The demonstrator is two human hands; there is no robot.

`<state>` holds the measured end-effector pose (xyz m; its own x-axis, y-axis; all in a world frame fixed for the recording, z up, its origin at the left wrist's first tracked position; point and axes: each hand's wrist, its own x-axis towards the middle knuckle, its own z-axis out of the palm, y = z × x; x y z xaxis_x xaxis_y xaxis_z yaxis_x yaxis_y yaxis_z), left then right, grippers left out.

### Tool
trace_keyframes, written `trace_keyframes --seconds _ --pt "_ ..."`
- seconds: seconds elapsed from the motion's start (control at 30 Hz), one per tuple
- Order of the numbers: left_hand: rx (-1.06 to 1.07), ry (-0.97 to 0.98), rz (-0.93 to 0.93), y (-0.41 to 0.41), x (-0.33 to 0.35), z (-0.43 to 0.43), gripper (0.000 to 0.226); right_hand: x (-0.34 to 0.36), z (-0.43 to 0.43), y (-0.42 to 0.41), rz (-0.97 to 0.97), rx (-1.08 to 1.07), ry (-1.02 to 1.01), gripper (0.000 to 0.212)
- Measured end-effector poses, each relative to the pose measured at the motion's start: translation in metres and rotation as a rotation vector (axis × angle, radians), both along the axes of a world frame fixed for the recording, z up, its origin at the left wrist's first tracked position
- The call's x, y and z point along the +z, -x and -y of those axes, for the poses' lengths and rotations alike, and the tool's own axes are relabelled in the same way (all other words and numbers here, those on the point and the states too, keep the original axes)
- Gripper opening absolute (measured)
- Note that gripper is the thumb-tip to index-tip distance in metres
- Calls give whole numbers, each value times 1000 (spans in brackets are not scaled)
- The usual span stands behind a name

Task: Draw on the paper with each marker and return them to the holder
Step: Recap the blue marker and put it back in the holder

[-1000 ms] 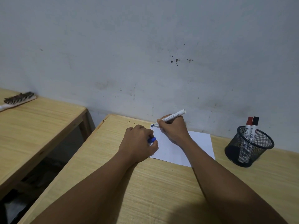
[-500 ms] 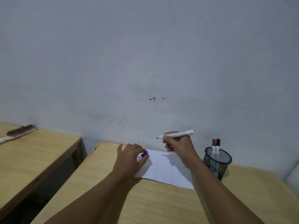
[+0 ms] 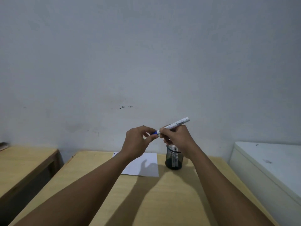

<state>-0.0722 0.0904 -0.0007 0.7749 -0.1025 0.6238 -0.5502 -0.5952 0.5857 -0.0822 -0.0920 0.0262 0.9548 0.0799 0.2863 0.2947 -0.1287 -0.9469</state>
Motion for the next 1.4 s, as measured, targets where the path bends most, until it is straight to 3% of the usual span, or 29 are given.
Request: trace_keyframes --seconds 0.27,0.37,0.4,0.5,0.53,0.57,0.63,0.73,0.97,1.17,1.33,1.4 --pt "69 -211 138 18 6 38 12 1 30 26 -53 -80 63 25" --pt "93 -237 127 16 7 46 14 -4 31 29 -103 -218 -27 25" --pt "97 -223 109 13 9 49 14 -7 30 27 -107 -319 -66 37" --pt "91 -161 40 2 19 59 14 -11 28 21 -60 -669 -29 111" --pt "79 -136 15 -2 21 63 13 -12 29 19 -8 -743 51 117" --pt "61 -102 -13 -6 24 66 13 -13 32 17 59 -784 152 110" --pt "14 -11 -70 -15 26 72 15 -17 41 6 189 -771 368 75" --pt "-25 81 -124 -30 26 80 17 -25 55 -9 274 -605 517 33" --pt "-63 171 -145 -59 16 94 17 -46 63 -44 292 -471 546 4" --pt "-35 182 -161 -88 2 104 32 -56 67 -74 209 -461 418 8" --pt "106 -58 -330 -111 -34 106 35 -78 78 -91 92 -442 506 61" --pt "91 -79 -405 -115 -44 107 38 -87 81 -96 74 -432 549 70"
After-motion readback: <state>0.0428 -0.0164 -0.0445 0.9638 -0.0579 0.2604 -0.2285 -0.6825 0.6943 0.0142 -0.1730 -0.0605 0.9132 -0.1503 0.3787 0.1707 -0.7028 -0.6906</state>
